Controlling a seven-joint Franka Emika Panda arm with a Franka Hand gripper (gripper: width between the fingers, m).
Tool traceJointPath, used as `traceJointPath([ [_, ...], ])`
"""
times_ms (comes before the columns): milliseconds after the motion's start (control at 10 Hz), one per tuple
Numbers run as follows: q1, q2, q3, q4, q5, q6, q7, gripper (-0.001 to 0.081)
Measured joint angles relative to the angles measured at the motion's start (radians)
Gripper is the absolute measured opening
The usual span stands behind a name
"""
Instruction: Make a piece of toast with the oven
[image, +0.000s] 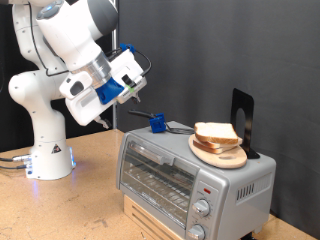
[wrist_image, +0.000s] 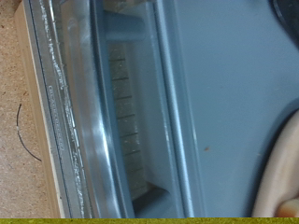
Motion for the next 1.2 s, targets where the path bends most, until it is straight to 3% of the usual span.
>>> traceJointPath([
  [600, 0.003, 0.055, 0.096, -0.135, -0.013, 0.236, 0.014, 0.0808],
  [1200, 0.005, 0.119, 0.121, -0.162, 0.007, 0.353, 0.012, 0.0808],
])
